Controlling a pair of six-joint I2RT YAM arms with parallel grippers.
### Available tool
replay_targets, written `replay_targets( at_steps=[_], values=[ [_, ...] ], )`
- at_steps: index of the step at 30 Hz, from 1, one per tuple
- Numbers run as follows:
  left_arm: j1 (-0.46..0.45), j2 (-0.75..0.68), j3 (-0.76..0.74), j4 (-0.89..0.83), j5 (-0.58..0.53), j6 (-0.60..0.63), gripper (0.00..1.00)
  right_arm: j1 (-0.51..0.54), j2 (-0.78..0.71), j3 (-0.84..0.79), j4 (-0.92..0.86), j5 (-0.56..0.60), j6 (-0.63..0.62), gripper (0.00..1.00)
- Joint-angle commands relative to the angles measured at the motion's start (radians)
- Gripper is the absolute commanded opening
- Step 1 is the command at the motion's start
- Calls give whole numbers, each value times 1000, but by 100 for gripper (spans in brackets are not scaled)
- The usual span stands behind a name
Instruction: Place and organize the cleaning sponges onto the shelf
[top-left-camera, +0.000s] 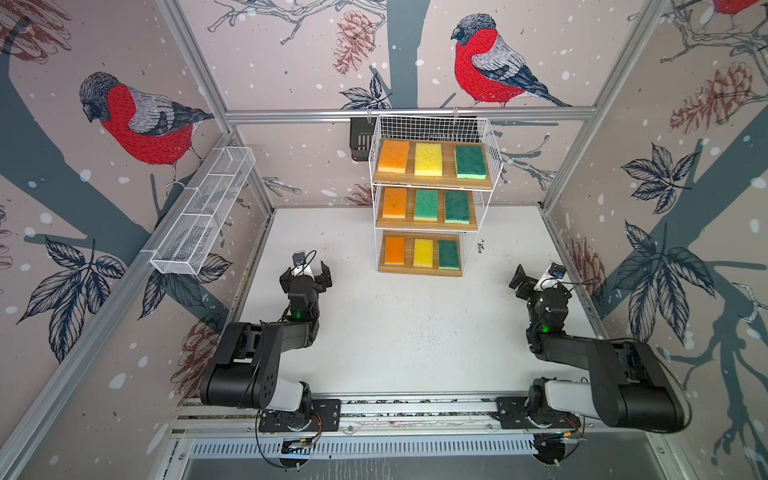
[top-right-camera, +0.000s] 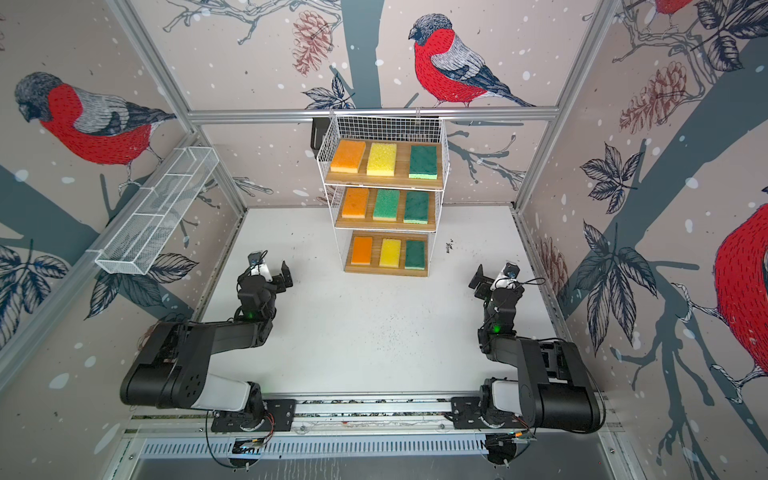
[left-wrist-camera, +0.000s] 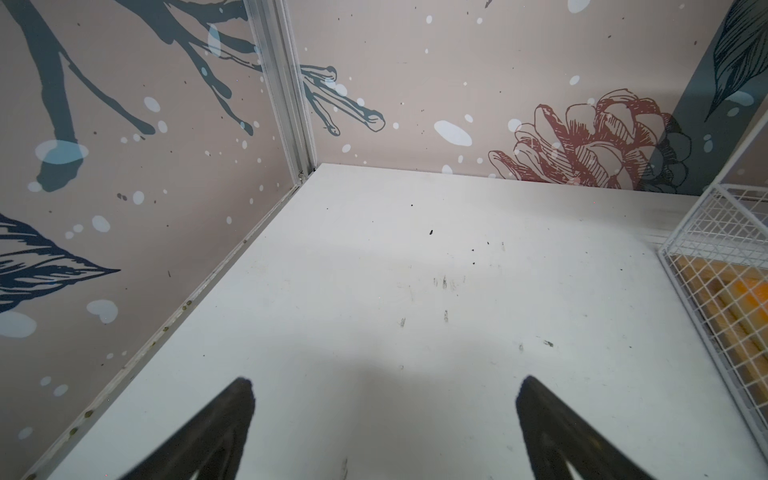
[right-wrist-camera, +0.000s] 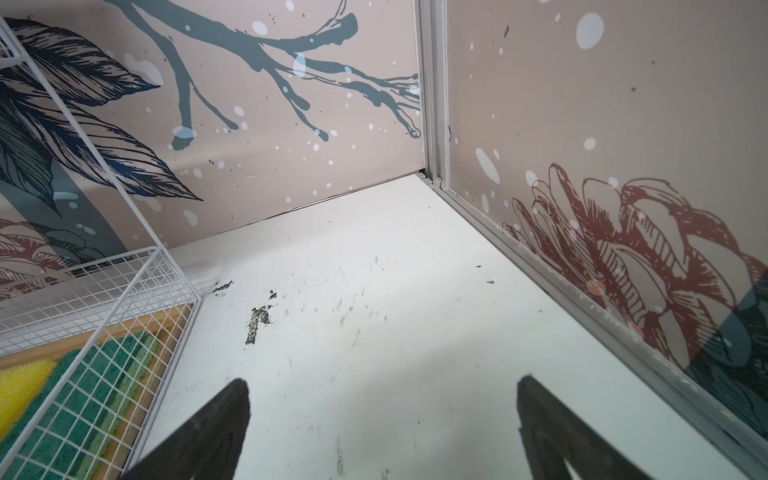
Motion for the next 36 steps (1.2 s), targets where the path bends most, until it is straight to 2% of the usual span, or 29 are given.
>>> replay_targets(
  at_steps=[1,12,19,21,24,27,36],
  values=[
    [7,6,-26,118,33,7,98,6,26,1,94,-28,-31,100],
    [20,21,-120,294,86,9,99,38,57,-36,184,-48,-76,100],
    [22,99,-167,461,114,20,98,62,159,-37,281,-64,-119,100],
    [23,105,-174,483,121,23,99,56,145,-23,231,-74,-114,100],
    [29,102,-147,431,136,20,98,43,159,20,169,-65,-90,100],
    [35,100,-76,287,129,12,98,13,170,65,94,-69,-56,99],
    [36,107,-77,298,126,15,99,12,172,69,87,-70,-55,100]
  ],
)
